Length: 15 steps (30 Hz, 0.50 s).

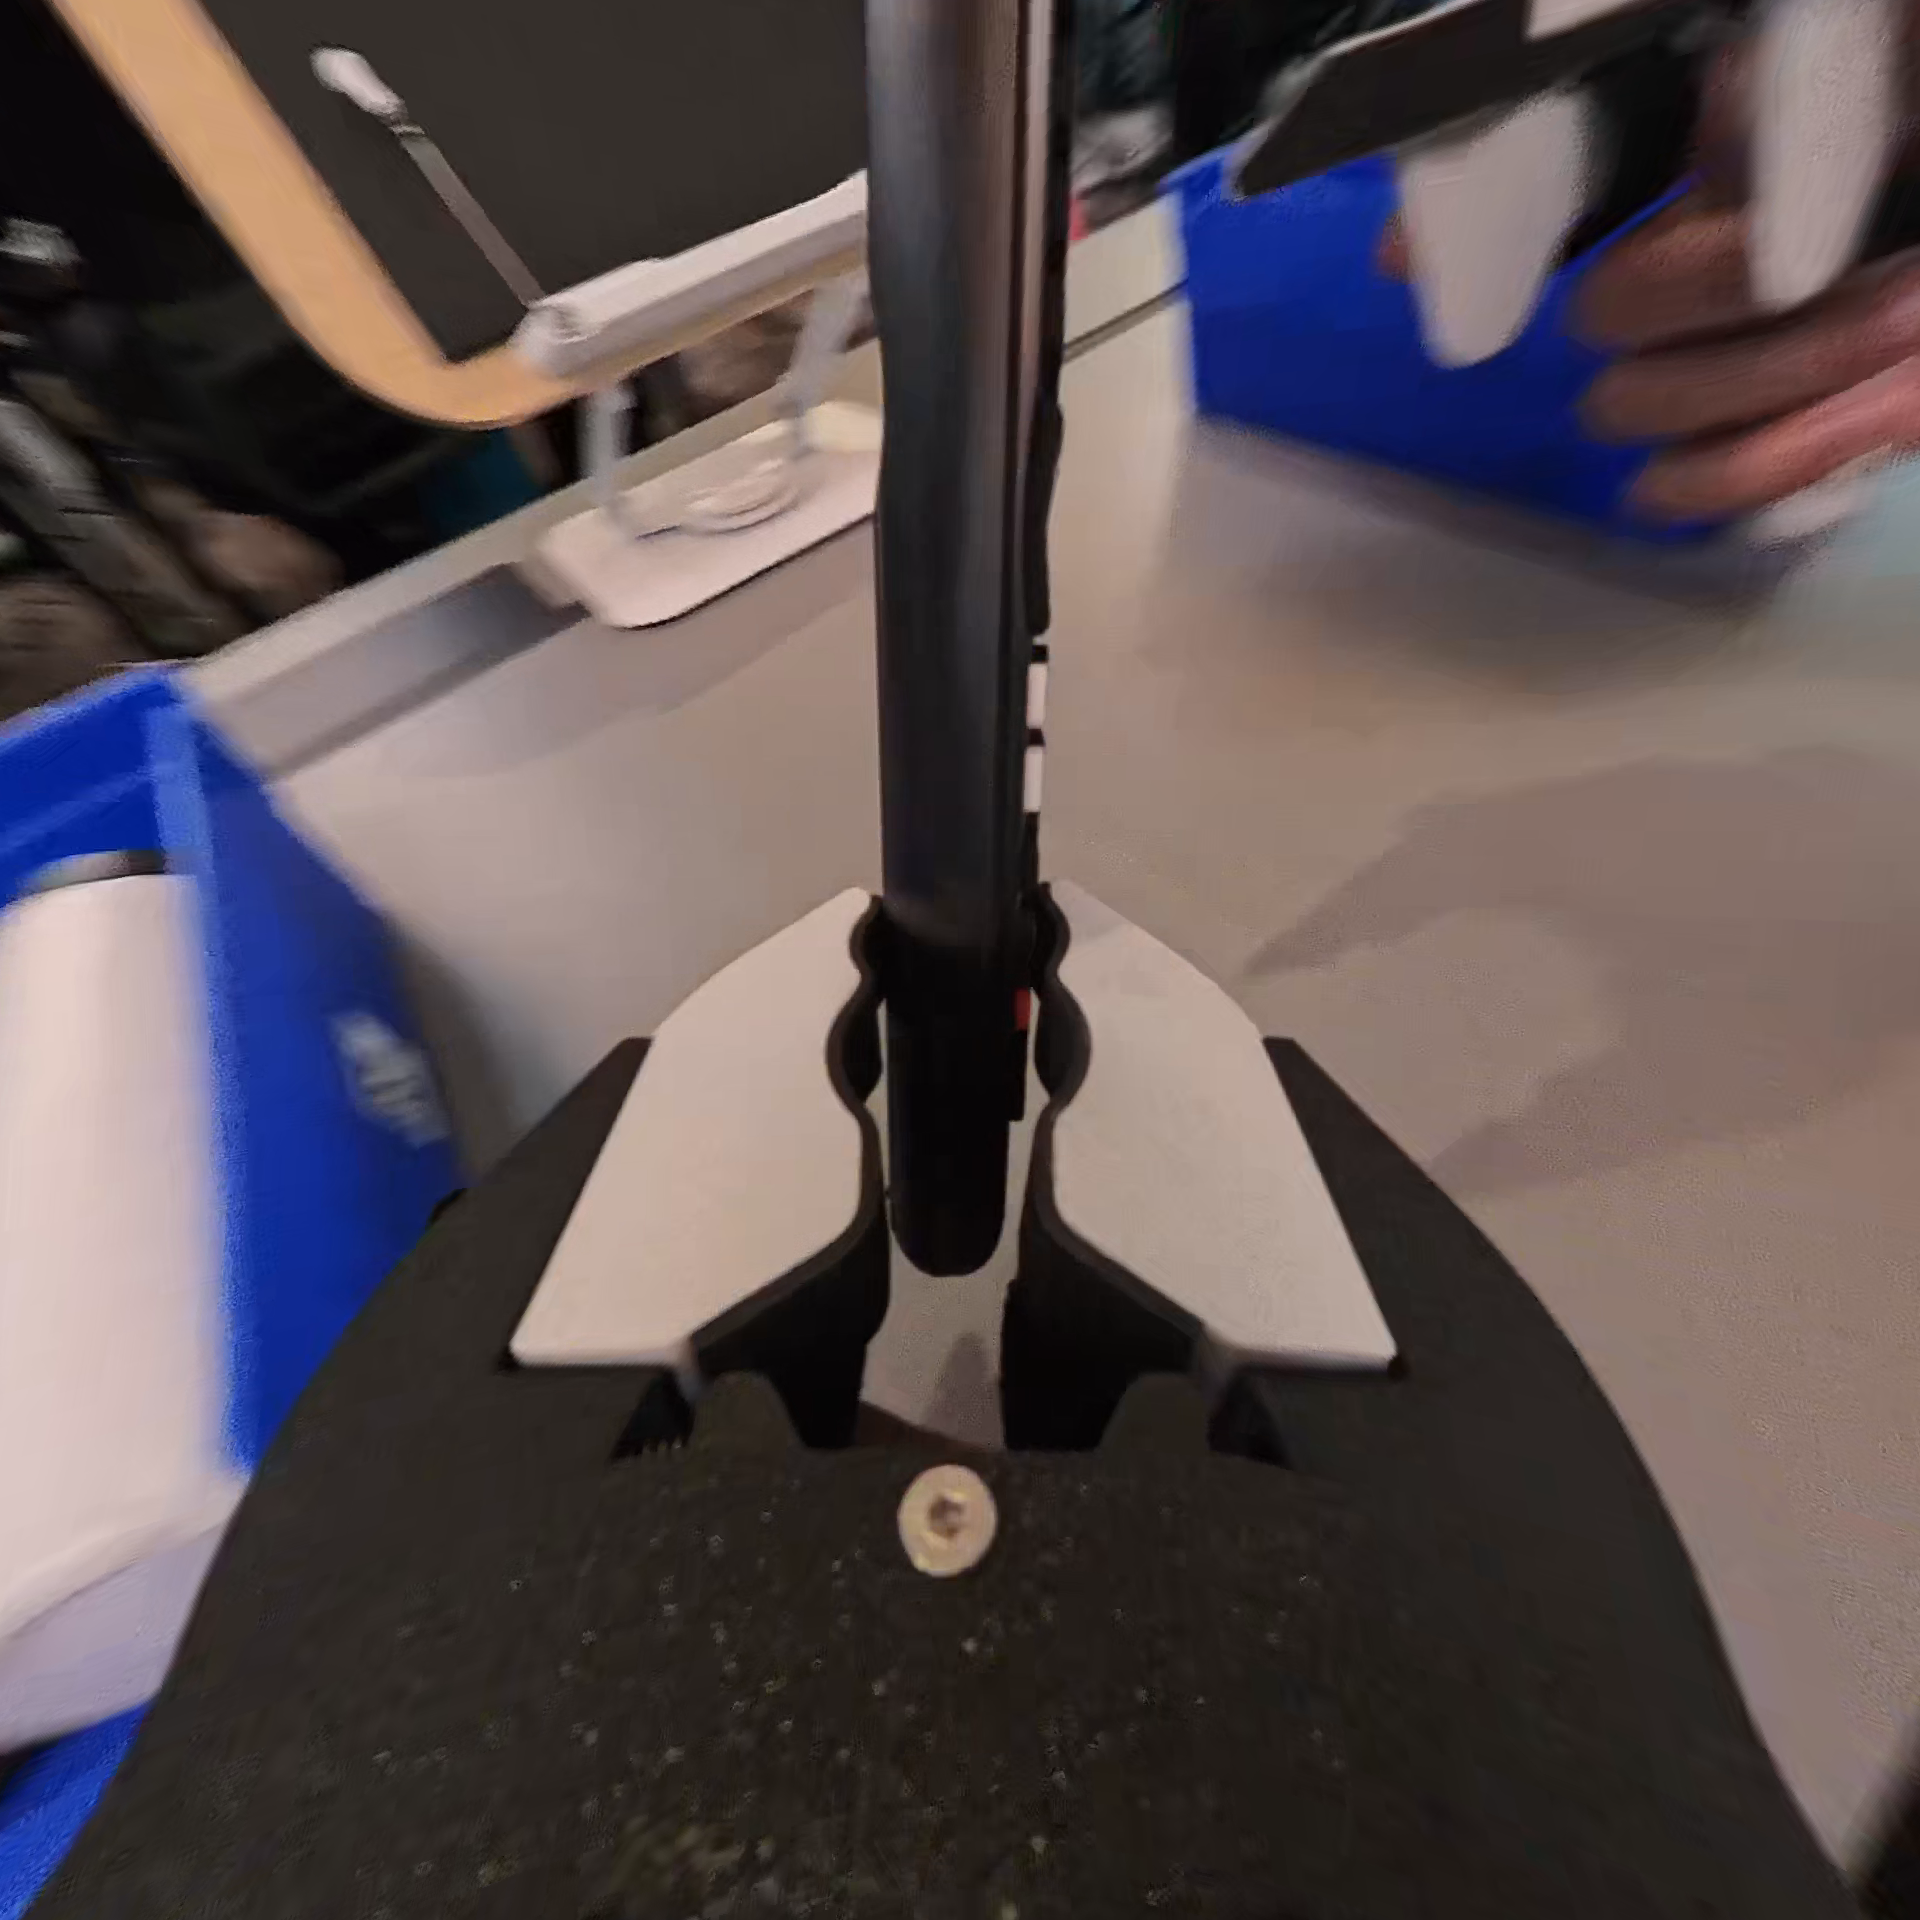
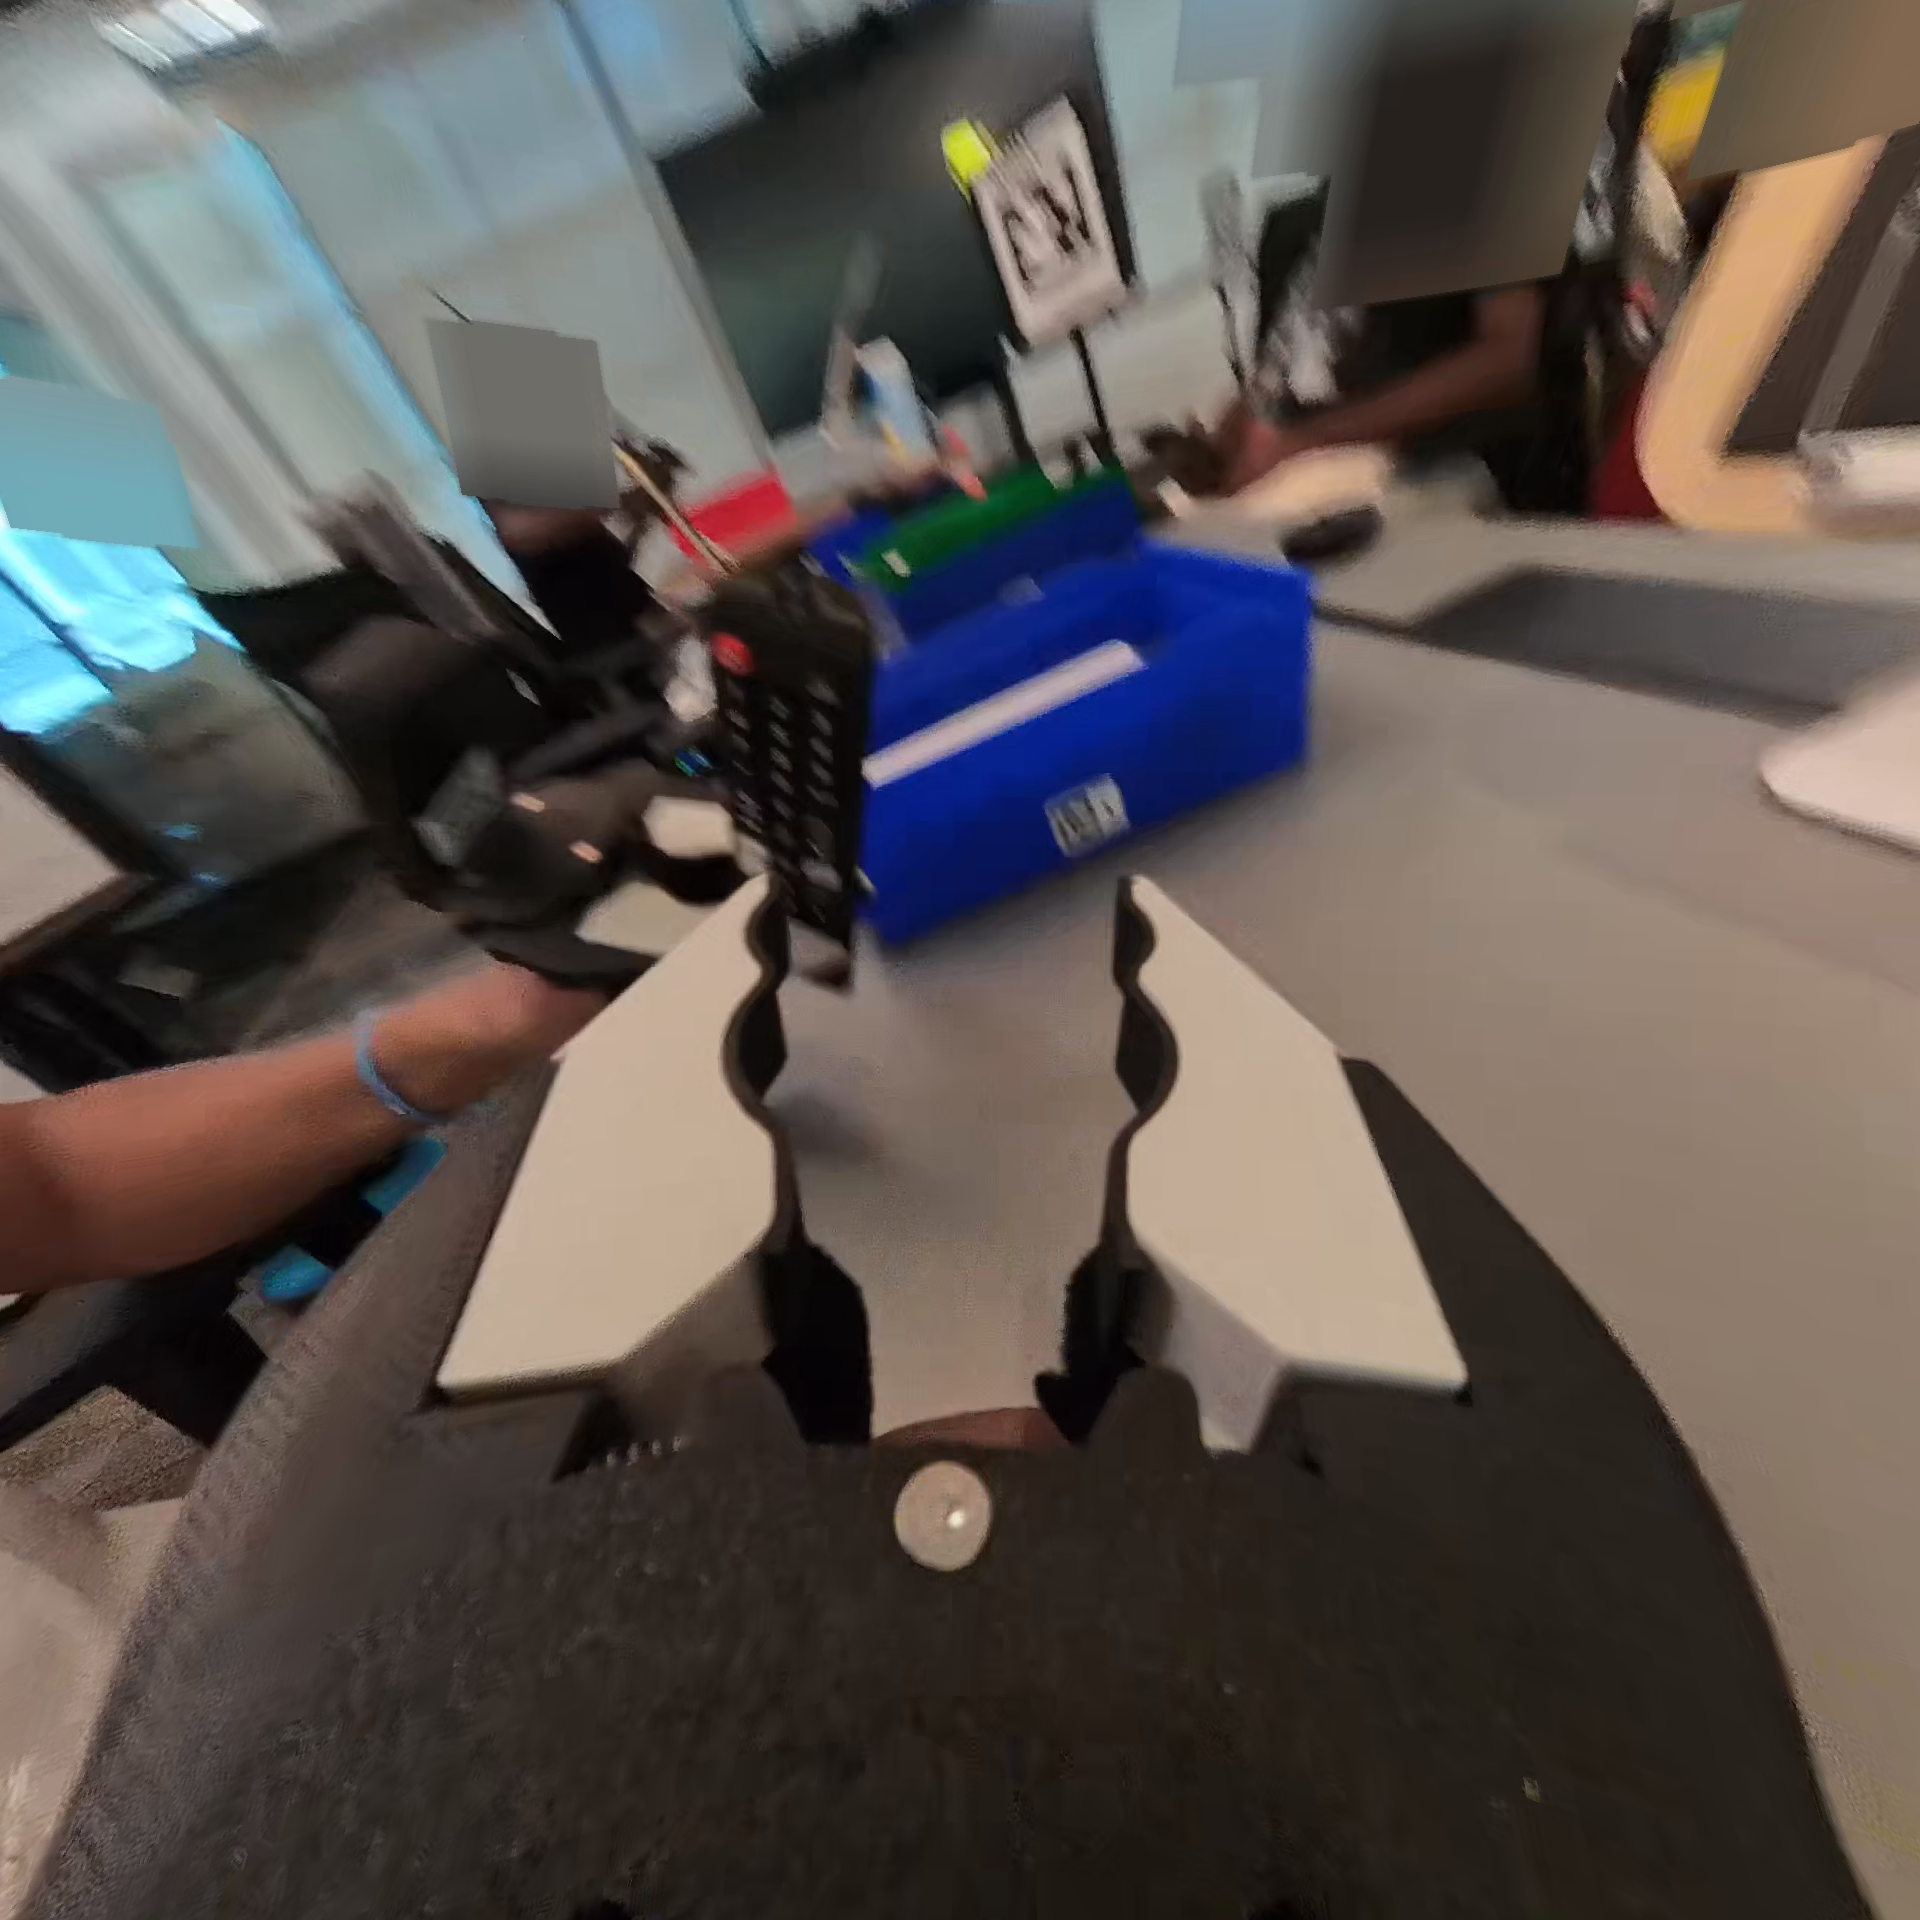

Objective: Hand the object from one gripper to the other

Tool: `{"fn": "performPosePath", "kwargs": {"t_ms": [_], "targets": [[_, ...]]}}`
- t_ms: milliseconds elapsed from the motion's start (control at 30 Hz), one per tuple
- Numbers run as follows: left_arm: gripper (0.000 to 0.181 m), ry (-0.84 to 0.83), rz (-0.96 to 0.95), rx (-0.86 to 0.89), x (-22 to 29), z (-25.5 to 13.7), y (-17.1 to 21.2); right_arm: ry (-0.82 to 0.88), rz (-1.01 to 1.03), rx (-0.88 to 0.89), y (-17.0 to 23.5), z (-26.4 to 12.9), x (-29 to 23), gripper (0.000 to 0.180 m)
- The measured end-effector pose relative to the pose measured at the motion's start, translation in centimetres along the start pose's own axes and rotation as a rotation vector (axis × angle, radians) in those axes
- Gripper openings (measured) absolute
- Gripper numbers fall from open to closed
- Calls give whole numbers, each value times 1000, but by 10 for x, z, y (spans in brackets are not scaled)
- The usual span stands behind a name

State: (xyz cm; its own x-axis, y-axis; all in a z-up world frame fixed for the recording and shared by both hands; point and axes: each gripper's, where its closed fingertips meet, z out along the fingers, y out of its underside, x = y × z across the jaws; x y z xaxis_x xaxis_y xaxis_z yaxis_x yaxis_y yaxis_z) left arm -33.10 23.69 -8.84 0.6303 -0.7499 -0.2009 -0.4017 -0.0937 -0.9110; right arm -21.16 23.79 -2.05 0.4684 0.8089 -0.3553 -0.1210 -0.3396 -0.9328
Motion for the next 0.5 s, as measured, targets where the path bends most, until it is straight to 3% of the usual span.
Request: {"fn": "performPosePath", "kwargs": {"t_ms": [67,167,367,433,467,500], "targets": [[25,-126,76,-46,-19,-2,7,95,86,-102,20,4,21,81],[25,-233,121,-98,-30,-1,14,96,146,-73,34,28,14,88],[25,-189,202,-127,-5,9,17,104,154,130,40,81,-23,91],[26,-177,209,-128,2,10,15,118,166,194,32,84,-25,87],[26,-171,223,-132,5,11,15,129,159,212,28,84,-24,77],[26,-171,233,-133,8,12,14,141,143,205,28,84,-22,55]]}}
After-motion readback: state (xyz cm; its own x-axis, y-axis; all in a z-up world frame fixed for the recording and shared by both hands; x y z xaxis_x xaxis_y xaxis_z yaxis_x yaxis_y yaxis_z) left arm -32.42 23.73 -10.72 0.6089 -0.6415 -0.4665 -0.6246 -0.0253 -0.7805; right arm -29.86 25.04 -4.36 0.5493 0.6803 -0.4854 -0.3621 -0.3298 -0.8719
